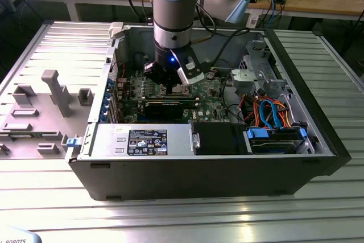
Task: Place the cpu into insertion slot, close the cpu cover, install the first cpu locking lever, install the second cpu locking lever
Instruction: 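Install the second cpu locking lever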
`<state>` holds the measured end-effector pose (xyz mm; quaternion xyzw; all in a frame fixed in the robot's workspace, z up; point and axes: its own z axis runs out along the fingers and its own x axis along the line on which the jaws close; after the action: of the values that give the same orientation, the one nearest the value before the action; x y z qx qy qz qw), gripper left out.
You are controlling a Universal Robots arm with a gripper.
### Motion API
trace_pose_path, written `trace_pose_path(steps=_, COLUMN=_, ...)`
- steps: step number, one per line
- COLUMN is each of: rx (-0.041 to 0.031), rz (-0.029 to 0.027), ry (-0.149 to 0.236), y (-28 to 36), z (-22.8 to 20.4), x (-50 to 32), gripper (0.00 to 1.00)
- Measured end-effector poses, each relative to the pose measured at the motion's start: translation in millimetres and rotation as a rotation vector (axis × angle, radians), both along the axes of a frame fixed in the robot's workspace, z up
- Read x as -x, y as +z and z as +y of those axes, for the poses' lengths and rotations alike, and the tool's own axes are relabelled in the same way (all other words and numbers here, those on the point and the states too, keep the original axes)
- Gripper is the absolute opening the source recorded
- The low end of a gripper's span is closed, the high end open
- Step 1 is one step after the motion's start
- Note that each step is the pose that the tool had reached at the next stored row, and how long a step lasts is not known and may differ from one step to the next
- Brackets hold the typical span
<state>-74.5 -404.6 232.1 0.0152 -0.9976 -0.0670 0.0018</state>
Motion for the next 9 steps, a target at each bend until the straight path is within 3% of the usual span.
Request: trace_pose_path(steps=9, rx=0.0, rz=0.0, ry=0.0, y=0.0, z=-0.1, x=2.4, gripper=0.11)
